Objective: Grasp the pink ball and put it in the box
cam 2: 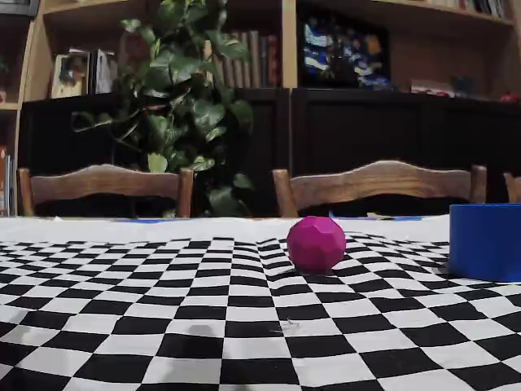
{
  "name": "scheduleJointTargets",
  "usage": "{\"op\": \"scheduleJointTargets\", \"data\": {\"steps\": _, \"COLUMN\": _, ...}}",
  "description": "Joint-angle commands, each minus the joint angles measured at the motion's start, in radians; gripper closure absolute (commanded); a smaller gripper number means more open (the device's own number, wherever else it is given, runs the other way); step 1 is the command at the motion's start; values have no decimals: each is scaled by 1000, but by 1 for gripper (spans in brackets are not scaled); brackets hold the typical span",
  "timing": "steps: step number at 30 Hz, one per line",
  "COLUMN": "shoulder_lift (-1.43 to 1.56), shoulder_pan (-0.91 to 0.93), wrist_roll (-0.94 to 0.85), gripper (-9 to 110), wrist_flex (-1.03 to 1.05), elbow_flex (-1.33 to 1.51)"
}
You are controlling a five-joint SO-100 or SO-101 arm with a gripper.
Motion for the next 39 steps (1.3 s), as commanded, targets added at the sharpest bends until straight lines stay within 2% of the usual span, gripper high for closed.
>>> {"op": "scheduleJointTargets", "data": {"steps": 1, "shoulder_lift": -26, "shoulder_pan": 14, "wrist_roll": -9, "gripper": 69, "wrist_flex": -44, "elbow_flex": 6}}
{"op": "scheduleJointTargets", "data": {"steps": 15, "shoulder_lift": -172, "shoulder_pan": 44, "wrist_roll": -9, "gripper": 69, "wrist_flex": -175, "elbow_flex": -5}}
{"op": "scheduleJointTargets", "data": {"steps": 39, "shoulder_lift": -405, "shoulder_pan": 51, "wrist_roll": -9, "gripper": 69, "wrist_flex": -167, "elbow_flex": -156}}
